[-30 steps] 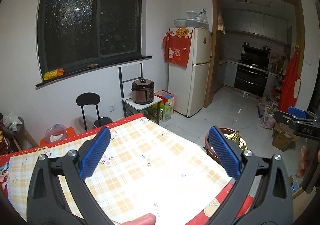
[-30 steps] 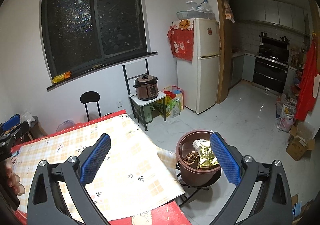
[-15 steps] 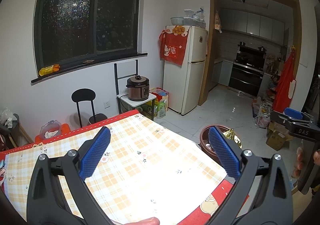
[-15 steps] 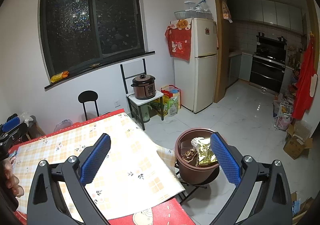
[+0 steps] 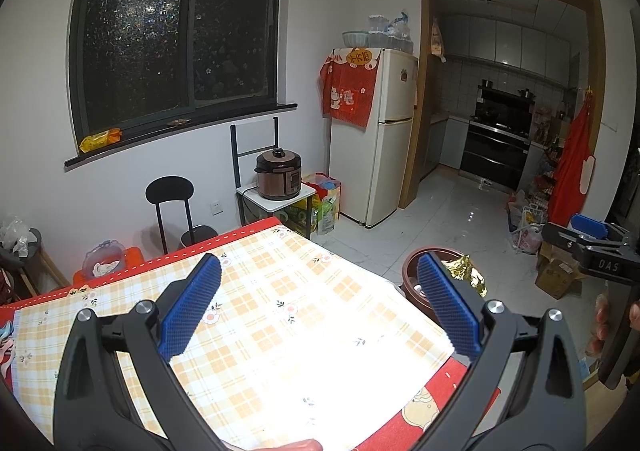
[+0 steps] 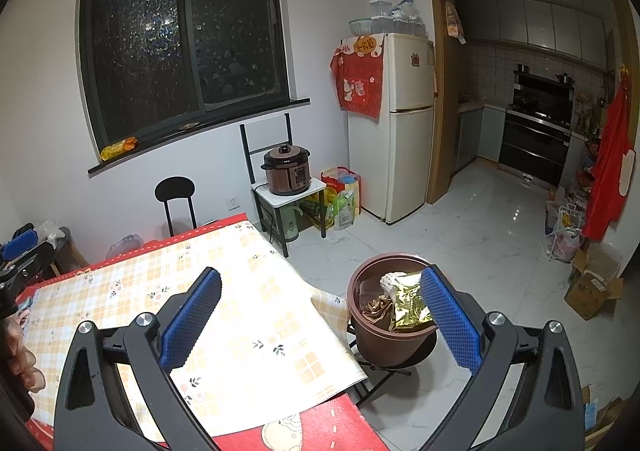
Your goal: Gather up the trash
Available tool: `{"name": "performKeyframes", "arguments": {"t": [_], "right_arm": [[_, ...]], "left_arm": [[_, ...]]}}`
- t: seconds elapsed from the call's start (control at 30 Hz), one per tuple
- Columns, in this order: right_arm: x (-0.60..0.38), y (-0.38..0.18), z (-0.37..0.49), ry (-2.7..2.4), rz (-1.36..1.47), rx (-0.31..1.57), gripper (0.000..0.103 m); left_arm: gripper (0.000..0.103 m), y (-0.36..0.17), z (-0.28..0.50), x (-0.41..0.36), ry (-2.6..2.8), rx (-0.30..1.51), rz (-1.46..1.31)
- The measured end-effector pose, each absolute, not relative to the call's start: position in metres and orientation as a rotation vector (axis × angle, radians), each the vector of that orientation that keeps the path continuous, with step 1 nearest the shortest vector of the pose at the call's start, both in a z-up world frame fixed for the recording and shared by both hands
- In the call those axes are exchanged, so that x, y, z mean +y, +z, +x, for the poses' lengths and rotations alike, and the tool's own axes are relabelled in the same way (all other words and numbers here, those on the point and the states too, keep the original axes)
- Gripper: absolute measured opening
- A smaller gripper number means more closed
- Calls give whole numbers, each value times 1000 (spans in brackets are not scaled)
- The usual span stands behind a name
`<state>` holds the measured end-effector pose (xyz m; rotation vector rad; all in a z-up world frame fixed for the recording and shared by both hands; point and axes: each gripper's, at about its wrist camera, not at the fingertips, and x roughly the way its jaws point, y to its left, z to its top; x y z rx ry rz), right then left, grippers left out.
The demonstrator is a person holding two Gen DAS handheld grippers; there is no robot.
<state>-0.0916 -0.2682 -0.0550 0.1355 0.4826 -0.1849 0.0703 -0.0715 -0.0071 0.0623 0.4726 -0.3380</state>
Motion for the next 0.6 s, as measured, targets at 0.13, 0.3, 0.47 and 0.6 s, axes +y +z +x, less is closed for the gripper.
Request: {"name": "performKeyframes", "arguments": {"t": [0.13, 0.3, 0.47, 0.6], "right_arm": [[-269, -57, -91, -186, 134, 487, 98], [-270, -56, -92, -186, 135, 492, 98], [-271, -58, -93, -188, 138, 496, 98], [-271, -61, -92, -190, 139, 504, 98]], "left_arm": [[97, -9, 69, -74, -340, 474, 69], [97, -10, 69, -73, -344, 478, 68], [97, -12, 68, -73, -338, 483, 74], [97, -13, 69, -74, -333, 491, 69]]}}
